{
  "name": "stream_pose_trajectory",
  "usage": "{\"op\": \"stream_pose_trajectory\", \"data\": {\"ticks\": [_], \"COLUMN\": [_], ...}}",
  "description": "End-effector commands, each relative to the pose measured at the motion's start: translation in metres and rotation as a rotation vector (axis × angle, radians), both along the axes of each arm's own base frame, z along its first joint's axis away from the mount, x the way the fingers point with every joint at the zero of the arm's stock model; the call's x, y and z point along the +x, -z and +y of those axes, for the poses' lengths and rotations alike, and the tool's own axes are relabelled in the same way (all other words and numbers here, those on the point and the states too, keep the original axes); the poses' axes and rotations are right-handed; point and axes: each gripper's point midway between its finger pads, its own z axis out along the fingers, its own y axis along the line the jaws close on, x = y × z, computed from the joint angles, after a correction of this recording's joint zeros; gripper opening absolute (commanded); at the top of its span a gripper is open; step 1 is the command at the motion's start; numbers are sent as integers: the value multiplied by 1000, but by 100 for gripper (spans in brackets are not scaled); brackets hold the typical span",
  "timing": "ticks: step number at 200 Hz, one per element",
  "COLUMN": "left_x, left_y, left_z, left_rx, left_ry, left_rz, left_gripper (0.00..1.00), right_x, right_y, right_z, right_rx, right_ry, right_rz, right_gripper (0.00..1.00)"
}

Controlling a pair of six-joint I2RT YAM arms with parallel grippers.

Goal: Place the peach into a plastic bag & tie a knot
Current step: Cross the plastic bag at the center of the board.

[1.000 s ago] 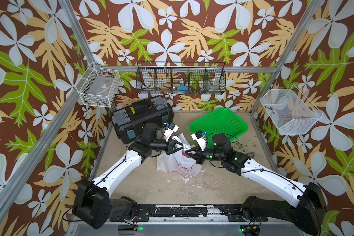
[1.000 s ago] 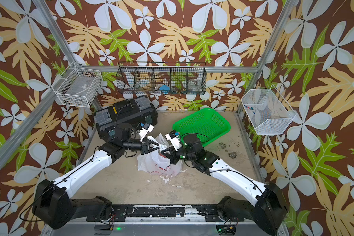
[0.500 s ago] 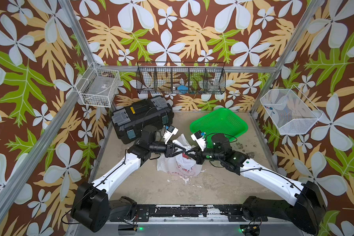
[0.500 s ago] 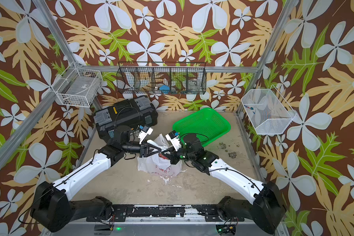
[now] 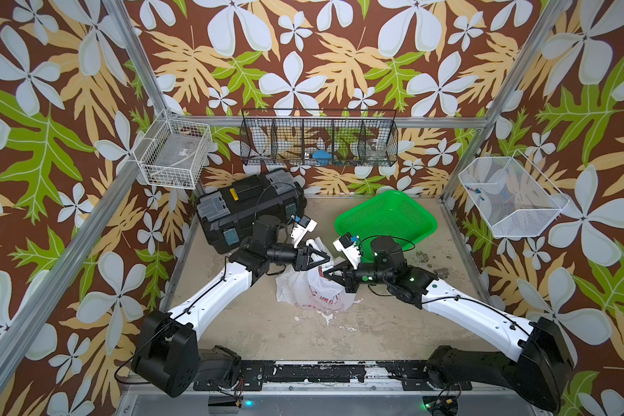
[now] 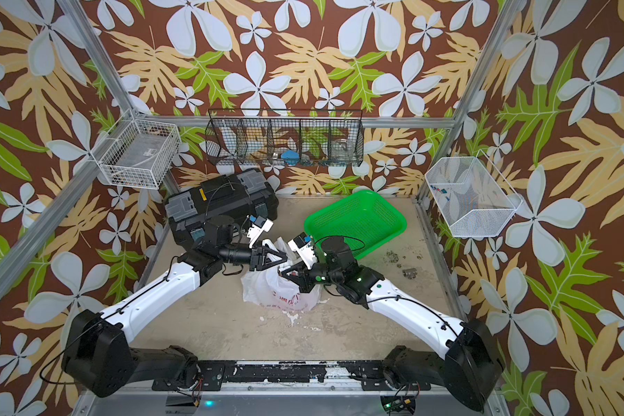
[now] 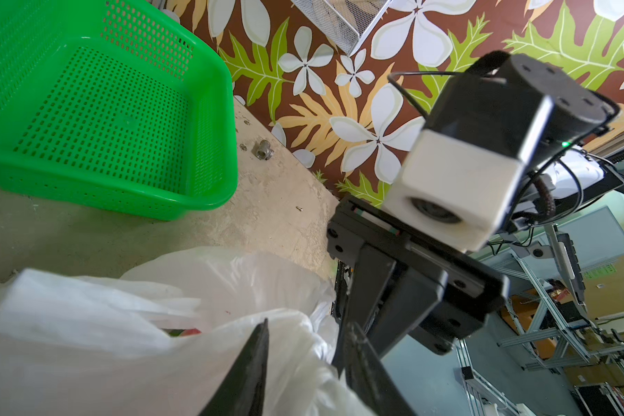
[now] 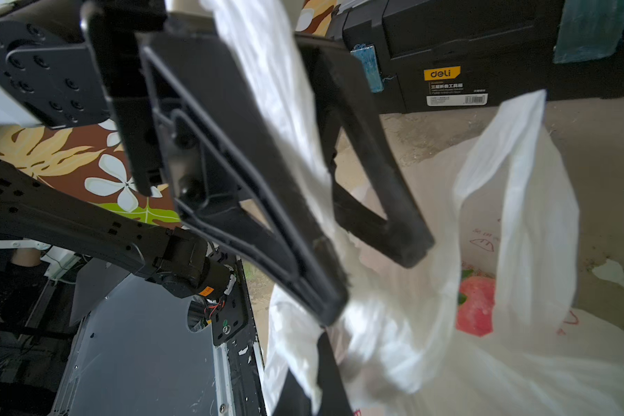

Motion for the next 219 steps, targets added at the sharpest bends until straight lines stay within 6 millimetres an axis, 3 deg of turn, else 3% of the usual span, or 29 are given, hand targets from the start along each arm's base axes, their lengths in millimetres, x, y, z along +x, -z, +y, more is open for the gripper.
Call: {"op": "stream_pose_trajectory", "data": {"ticks": [1,39,59,78,104,135,162,187,219], "left_x": [2,-1,-1,-2,-2,4,9,9,2], "left_y": [2,5,11,19,23,8,-14,-17,-14], "left_z": [1,1,2,4,5,1,-1,0,2], "left_rx": [12,22,37,59,65,36,-18,-24,-33], "left_ry": [-5,12,5,-4,-6,-1,-8,-6,8], "left_rz": [-7,3,15,24,30,-4,-74,-135,-168], "left_gripper": [32,29,37,38,31,10,4,2,1], "right_x": [5,7,9,10,11,5,-7,-19,-10], "right_y": [-3,-1,0,-2,-1,6,17,-10,-53], "right_z": [1,8,8,7,7,12,5,-3,-26], "right_rx": [2,-24,-34,-36,-40,-71,-114,-90,-61], "right_ry": [16,22,31,35,39,6,-24,-45,34], "right_rz": [-32,-54,-65,-70,-74,-74,-80,-110,-170], "right_gripper": [0,0,0,0,0,0,16,32,38]}}
